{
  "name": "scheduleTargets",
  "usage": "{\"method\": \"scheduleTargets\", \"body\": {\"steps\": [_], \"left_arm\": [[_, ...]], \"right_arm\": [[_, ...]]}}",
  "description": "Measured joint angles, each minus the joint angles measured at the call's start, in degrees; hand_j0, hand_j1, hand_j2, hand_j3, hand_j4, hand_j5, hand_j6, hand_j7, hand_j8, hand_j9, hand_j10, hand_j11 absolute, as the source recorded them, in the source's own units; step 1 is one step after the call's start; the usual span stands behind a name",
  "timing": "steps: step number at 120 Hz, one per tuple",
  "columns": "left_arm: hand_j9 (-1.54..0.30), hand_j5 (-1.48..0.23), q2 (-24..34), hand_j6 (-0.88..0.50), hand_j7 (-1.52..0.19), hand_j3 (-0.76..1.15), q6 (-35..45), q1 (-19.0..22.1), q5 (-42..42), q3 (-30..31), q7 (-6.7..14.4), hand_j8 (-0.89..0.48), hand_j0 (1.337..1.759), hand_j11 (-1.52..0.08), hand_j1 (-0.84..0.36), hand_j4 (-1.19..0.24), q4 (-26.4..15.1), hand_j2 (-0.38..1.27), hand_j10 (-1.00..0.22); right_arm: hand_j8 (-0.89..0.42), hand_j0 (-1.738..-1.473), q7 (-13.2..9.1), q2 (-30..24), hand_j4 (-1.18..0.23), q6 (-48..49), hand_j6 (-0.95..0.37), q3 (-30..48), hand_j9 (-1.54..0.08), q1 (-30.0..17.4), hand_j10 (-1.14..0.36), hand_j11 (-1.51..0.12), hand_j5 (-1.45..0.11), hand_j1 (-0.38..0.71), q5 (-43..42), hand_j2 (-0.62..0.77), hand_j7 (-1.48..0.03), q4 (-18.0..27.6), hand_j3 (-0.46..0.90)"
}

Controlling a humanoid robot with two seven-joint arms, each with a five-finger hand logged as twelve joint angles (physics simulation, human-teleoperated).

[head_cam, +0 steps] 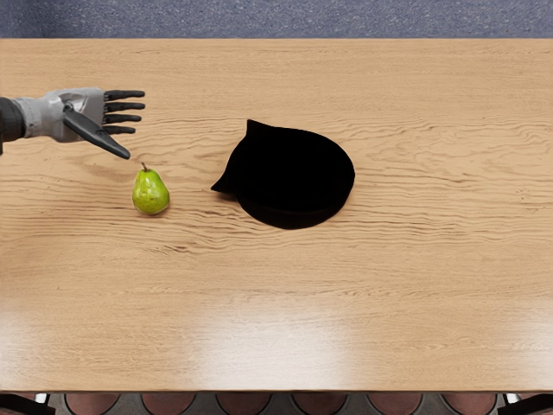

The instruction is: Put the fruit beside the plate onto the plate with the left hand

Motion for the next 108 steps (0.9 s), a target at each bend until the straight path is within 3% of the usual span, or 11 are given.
{"method": "scheduleTargets", "body": {"steps": [24, 34, 56, 71, 83, 98, 108], "left_arm": [[0.00, 0.00, 0.09, 0.00, 0.00, 0.00, 0.00, 0.00, 0.00, 0.01, -0.02, 0.00, 1.658, 0.00, 0.35, 0.00, -0.24, 0.00, 0.00], [0.00, 0.00, -0.02, 0.00, 0.00, 0.00, 0.00, -0.04, 2.69, -0.25, -0.98, 0.00, 1.658, 0.00, 0.35, 0.00, -0.21, 0.00, 0.00], [0.00, 0.00, 2.38, 0.00, 0.00, 0.00, 0.01, -0.19, 16.85, -0.97, -16.39, 0.00, 1.658, 0.00, 0.35, 0.00, -0.08, 0.00, 0.00], [0.00, 0.00, 4.97, 0.00, 0.00, 0.00, 0.01, 2.02, 21.57, -1.53, -22.58, 0.00, 1.658, 0.00, 0.35, 0.00, -1.09, 0.00, 0.00], [0.00, 0.00, 8.76, 0.00, 0.00, 0.00, 0.02, 2.42, 22.85, 1.41, -29.36, 0.00, 1.658, 0.00, 0.35, 0.00, -5.74, 0.00, 0.00], [0.00, 0.00, 8.88, 0.00, 0.00, 0.00, 0.03, 2.33, 26.27, 5.87, -37.83, 0.00, 1.658, 0.00, 0.35, 0.00, -10.05, 0.00, 0.00], [0.00, 0.00, 8.93, 0.00, 0.00, 0.00, 0.04, 2.52, 28.51, 7.61, -41.54, 0.00, 1.658, 0.00, 0.35, 0.00, -11.85, 0.00, 0.00]], "right_arm": [[-0.03, -1.658, -0.02, 0.00, -0.03, 0.00, -0.03, -0.15, -0.04, -0.03, -0.03, -0.04, -0.04, -0.31, -0.07, -0.01, -0.04, 0.01, 0.00], [-0.03, -1.658, -0.04, 0.00, -0.03, 0.00, -0.03, -0.16, -0.04, -0.06, -0.03, -0.04, -0.04, -0.31, -0.08, -0.01, -0.04, 0.00, 0.00], [-0.03, -1.658, -0.04, 0.00, -0.03, 0.00, -0.03, -0.15, -0.04, -0.08, -0.03, -0.04, -0.04, -0.31, -0.08, -0.01, -0.04, 0.00, 0.00], [-0.03, -1.658, -0.04, 0.00, -0.03, 0.00, -0.03, -0.15, -0.04, -0.08, -0.03, -0.04, -0.04, -0.31, -0.09, -0.01, -0.04, 0.00, 0.00], [-0.03, -1.658, -0.05, 0.00, -0.03, 0.00, -0.03, -0.15, -0.04, -0.08, -0.03, -0.04, -0.04, -0.31, -0.09, -0.01, -0.04, 0.00, 0.00], [-0.03, -1.658, -0.05, 0.00, -0.03, 0.00, -0.03, -0.16, -0.04, -0.08, -0.03, -0.04, -0.04, -0.31, -0.09, -0.01, -0.04, 0.00, 0.00], [-0.03, -1.658, -0.05, 0.00, -0.03, 0.00, -0.03, -0.15, -0.04, -0.08, -0.03, -0.04, -0.04, -0.31, -0.09, -0.01, -0.04, 0.00, 0.00]]}}
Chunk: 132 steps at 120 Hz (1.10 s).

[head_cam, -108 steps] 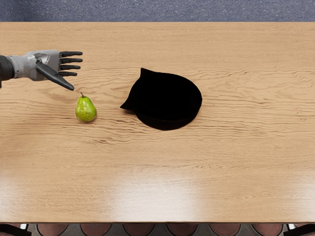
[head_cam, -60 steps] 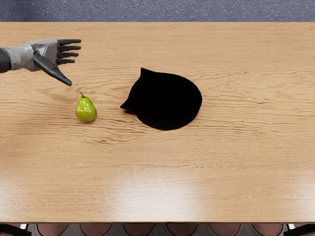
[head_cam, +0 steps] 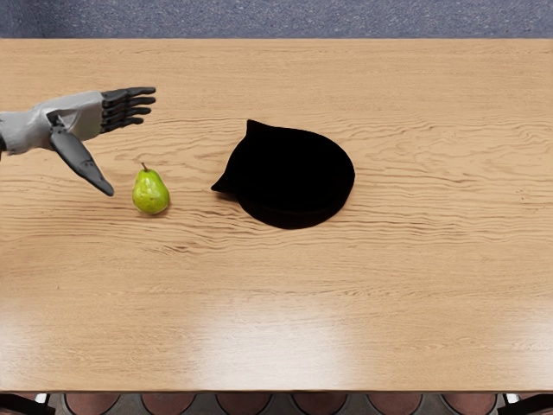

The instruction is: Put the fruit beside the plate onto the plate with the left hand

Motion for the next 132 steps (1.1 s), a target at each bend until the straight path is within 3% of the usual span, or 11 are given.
{"method": "scheduleTargets", "body": {"steps": [20, 39, 65, 89, 132], "left_arm": [[0.00, 0.00, -0.51, 0.00, 0.00, 0.00, 0.00, 1.35, 1.61, 1.19, -3.25, 0.00, 1.658, 0.00, 0.35, 0.00, -1.25, 0.00, 0.00], [0.00, 0.00, -3.39, 0.00, 0.00, 0.00, 0.00, 2.88, 1.37, 0.75, -4.75, 0.00, 1.658, 0.00, 0.35, 0.00, 1.72, 0.00, 0.00], [0.00, 0.00, -7.91, 0.00, 0.00, 0.00, 0.01, 7.36, -3.17, -1.92, -5.17, 0.00, 1.658, 0.00, 0.35, 0.00, 7.81, 0.00, 0.00], [0.00, 0.00, -9.54, 0.00, 0.00, 0.00, 0.00, 8.71, -4.80, -5.46, -5.22, 0.00, 1.658, 0.00, 0.35, 0.00, 14.68, 0.00, 0.00], [0.00, 0.00, -10.75, 0.00, 0.00, 0.00, 0.01, 12.49, -6.67, -6.52, -5.23, 0.00, 1.658, 0.00, 0.35, 0.00, 16.63, 0.00, 0.00]], "right_arm": [[-0.03, -1.658, 0.00, 0.00, -0.03, 0.00, -0.03, -0.01, -0.04, 0.00, -0.03, -0.04, -0.04, -0.31, 0.00, -0.01, -0.04, 0.00, 0.00], [-0.03, -1.658, 0.00, 0.00, -0.03, 0.00, -0.03, 0.00, -0.04, 0.00, -0.03, -0.04, -0.04, -0.31, 0.00, -0.01, -0.04, 0.00, 0.00], [-0.03, -1.658, 0.00, 0.00, -0.03, 0.00, -0.03, 0.00, -0.04, 0.00, -0.03, -0.04, -0.04, -0.31, 0.00, -0.01, -0.04, 0.00, 0.00], [-0.03, -1.658, 0.00, 0.00, -0.03, 0.00, -0.03, -0.01, -0.04, 0.00, -0.03, -0.04, -0.04, -0.31, 0.00, -0.01, -0.04, 0.00, 0.00], [-0.03, -1.658, 0.00, 0.00, -0.03, 0.00, -0.03, -0.02, -0.04, 0.00, -0.03, -0.04, -0.04, -0.31, 0.00, -0.01, -0.04, 0.00, 0.00]]}}
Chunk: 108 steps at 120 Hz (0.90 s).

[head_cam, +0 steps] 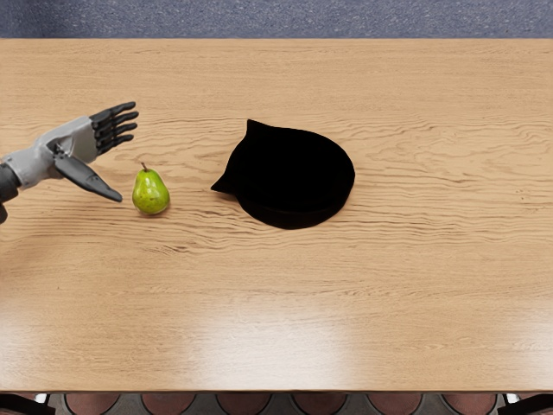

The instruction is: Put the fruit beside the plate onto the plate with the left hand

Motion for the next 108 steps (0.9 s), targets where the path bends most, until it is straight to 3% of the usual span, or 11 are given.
{"method": "scheduleTargets", "body": {"steps": [47, 108], "left_arm": [[0.00, 0.00, -4.69, 0.00, 0.00, 0.00, -0.01, 1.90, 0.14, -0.13, 0.00, 0.00, 1.658, 0.00, 0.35, 0.00, 2.57, 0.00, 0.00], [0.00, 0.00, -5.48, 0.00, 0.00, 0.00, 0.00, 4.02, 0.69, -0.99, 0.00, 0.00, 1.658, 0.00, 0.35, 0.00, 4.99, 0.00, 0.00]], "right_arm": [[-0.03, -1.658, 0.00, 0.00, -0.03, 0.00, -0.03, 0.02, -0.04, 0.00, -0.03, -0.04, -0.04, -0.31, 0.00, -0.01, -0.04, 0.00, 0.00], [-0.03, -1.658, 0.00, 0.00, -0.03, 0.00, -0.03, 0.01, -0.04, 0.00, -0.03, -0.04, -0.04, -0.31, 0.00, -0.01, -0.04, 0.00, 0.00]]}}
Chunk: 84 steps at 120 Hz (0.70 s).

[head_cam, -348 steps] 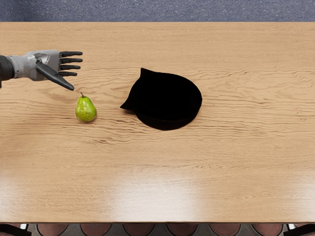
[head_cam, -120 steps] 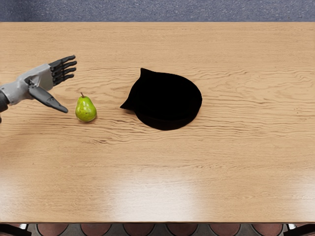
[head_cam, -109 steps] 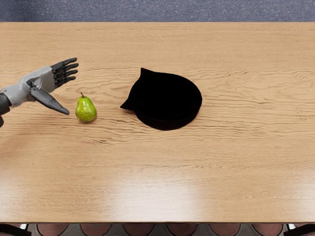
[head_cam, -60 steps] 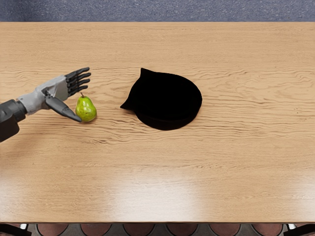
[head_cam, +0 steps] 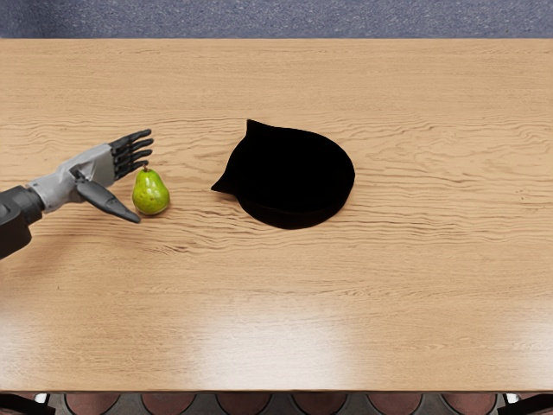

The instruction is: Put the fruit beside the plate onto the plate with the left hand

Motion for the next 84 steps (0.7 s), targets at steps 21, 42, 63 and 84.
{"method": "scheduleTargets", "body": {"steps": [21, 42, 63, 84], "left_arm": [[0.00, 0.00, -0.44, 0.00, 0.00, 0.00, 0.00, 0.46, 0.09, 0.00, 0.00, 0.00, 1.658, 0.00, 0.35, 0.00, 0.65, 0.00, 0.00], [0.00, 0.00, -0.81, 0.00, 0.00, 0.00, 0.00, 0.54, 0.20, 0.06, 0.00, 0.00, 1.658, 0.00, 0.35, 0.00, 1.07, 0.00, 0.00], [0.00, 0.00, -0.98, 0.00, 0.00, 0.00, 0.00, 0.74, 0.24, -0.05, 0.00, 0.00, 1.658, 0.00, 0.35, 0.00, 0.96, 0.00, 0.00], [0.00, 0.00, -1.76, 0.00, 0.00, 0.00, 0.00, 0.42, 0.19, -0.10, 0.00, 0.00, 1.658, 0.00, 0.35, 0.00, 0.71, 0.00, 0.00]], "right_arm": [[-0.03, -1.658, 0.00, 0.00, -0.03, 0.00, -0.03, 0.01, -0.04, 0.00, -0.03, -0.04, -0.04, -0.31, 0.00, -0.01, -0.04, 0.00, 0.00], [-0.03, -1.658, 0.00, 0.00, -0.03, 0.00, -0.03, 0.00, -0.04, 0.00, -0.03, -0.04, -0.04, -0.31, 0.00, -0.01, -0.04, 0.00, 0.00], [-0.03, -1.658, 0.00, 0.00, -0.03, 0.00, -0.03, -0.01, -0.04, 0.00, -0.03, -0.04, -0.04, -0.31, 0.00, -0.01, -0.04, 0.00, 0.00], [-0.03, -1.658, 0.00, 0.00, -0.03, 0.00, -0.03, 0.00, -0.04, -0.01, -0.03, -0.04, -0.04, -0.31, 0.00, -0.01, -0.04, 0.00, 0.00]]}}
